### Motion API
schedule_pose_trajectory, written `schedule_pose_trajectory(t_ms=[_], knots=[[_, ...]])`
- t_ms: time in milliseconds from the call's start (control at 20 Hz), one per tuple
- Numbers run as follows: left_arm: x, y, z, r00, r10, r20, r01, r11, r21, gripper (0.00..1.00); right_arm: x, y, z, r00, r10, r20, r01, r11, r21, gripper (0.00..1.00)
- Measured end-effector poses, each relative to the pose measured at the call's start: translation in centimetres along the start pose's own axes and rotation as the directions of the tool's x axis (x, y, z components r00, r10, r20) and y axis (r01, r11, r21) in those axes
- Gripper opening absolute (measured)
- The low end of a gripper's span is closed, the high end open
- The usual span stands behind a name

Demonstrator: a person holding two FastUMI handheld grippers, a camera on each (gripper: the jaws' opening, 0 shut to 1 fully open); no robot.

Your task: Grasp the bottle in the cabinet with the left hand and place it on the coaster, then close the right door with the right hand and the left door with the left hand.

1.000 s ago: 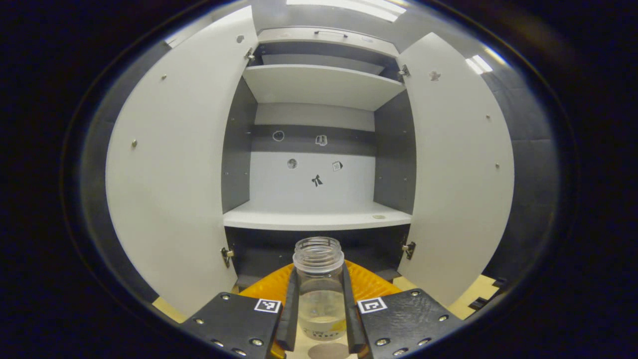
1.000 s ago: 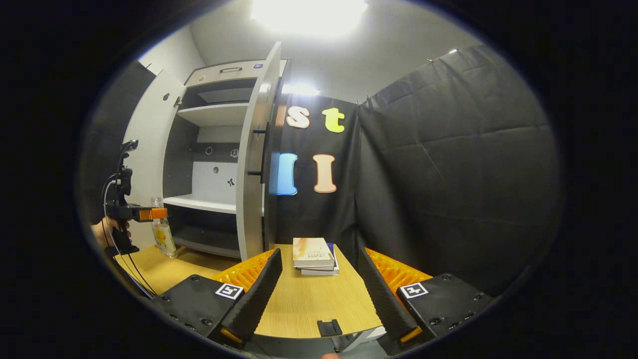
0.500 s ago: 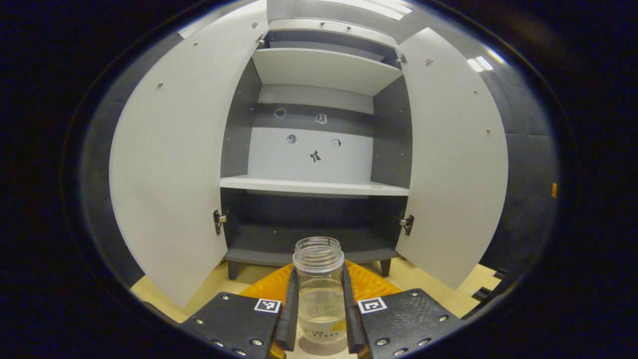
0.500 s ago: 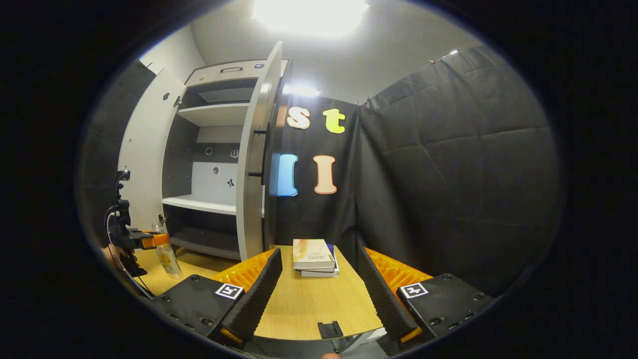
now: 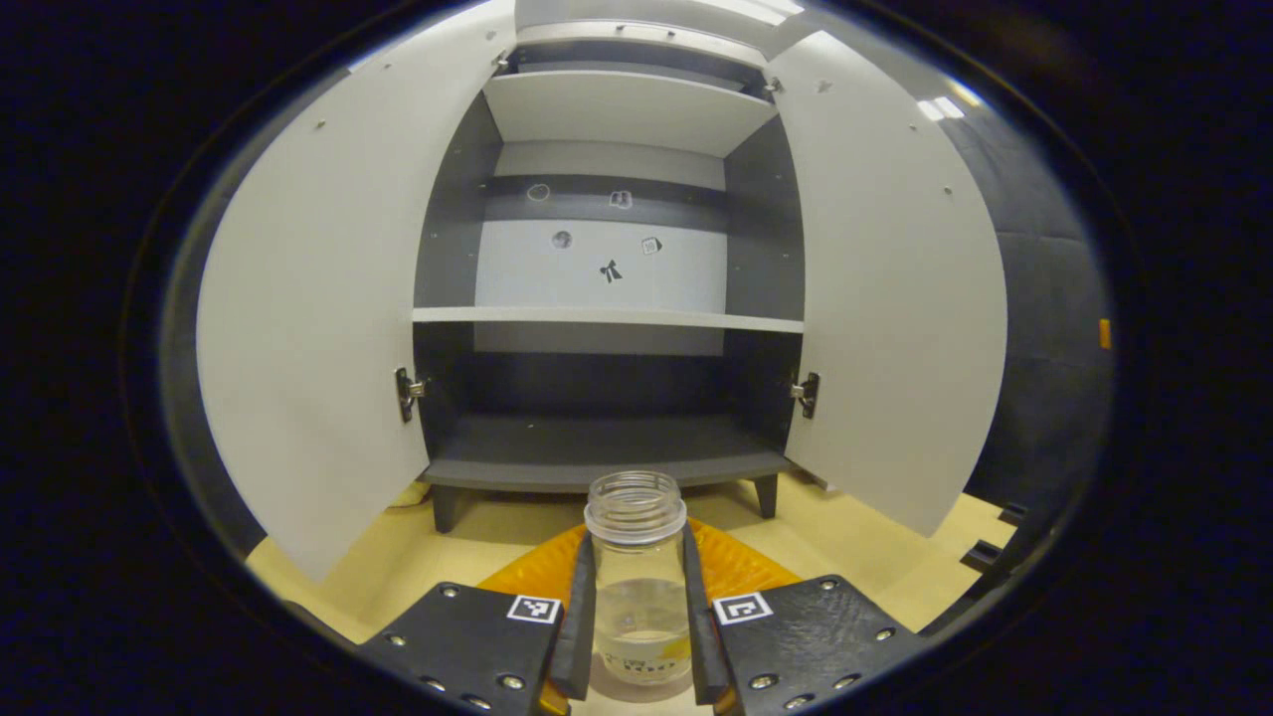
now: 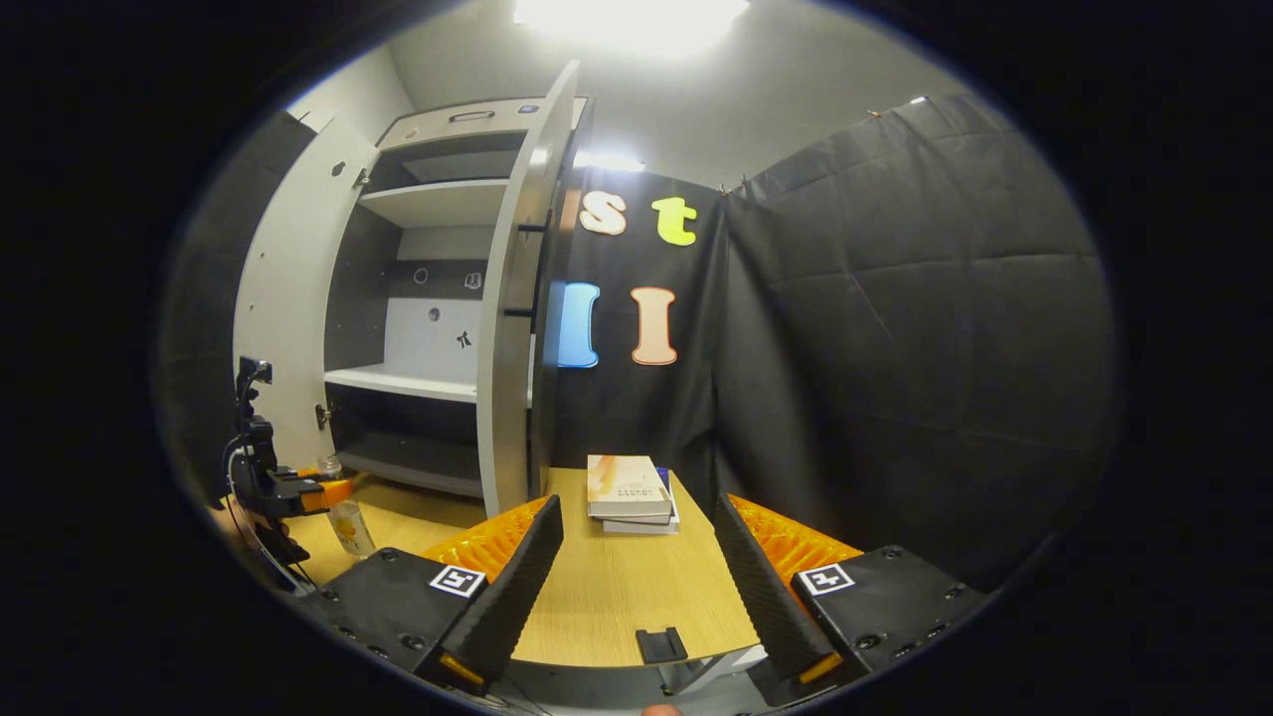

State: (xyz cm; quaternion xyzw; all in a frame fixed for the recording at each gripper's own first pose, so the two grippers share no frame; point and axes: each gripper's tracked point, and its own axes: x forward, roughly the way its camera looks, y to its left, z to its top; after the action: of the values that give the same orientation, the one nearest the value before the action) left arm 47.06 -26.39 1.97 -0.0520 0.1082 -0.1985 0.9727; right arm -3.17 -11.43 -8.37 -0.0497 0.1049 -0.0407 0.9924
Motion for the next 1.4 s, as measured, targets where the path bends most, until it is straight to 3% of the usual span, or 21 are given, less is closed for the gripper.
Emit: schedule_pose_trajectory(t_ms=[650, 700, 850, 1150, 1400], knots=[[0.9, 0.3, -2.3, 0.997, 0.078, -0.002, -0.078, 0.997, 0.011, 0.45, 1.5, -0.3, -0.6, 1.000, -0.011, -0.020, 0.011, 1.000, 0.015, 0.98], [0.8, 0.2, -2.5, 0.997, 0.079, -0.014, -0.079, 0.997, 0.010, 0.47, 1.7, -0.2, -0.5, 1.000, -0.006, -0.020, 0.006, 1.000, 0.018, 0.98], [0.6, 0.6, -3.0, 0.993, 0.116, -0.036, -0.116, 0.993, 0.017, 0.67, 2.1, 0.2, 0.0, 1.000, 0.014, -0.018, -0.013, 0.999, 0.035, 0.98], [-1.9, 0.2, -0.2, 0.989, 0.147, -0.004, -0.147, 0.989, 0.022, 0.77, 3.2, 0.8, 3.0, 0.998, 0.056, 0.020, -0.057, 0.997, 0.056, 0.98], [-5.8, -0.6, 4.3, 0.984, 0.174, 0.045, -0.176, 0.983, 0.044, 0.76, 5.1, 0.6, 5.8, 0.996, 0.077, 0.050, -0.079, 0.996, 0.051, 0.98]])
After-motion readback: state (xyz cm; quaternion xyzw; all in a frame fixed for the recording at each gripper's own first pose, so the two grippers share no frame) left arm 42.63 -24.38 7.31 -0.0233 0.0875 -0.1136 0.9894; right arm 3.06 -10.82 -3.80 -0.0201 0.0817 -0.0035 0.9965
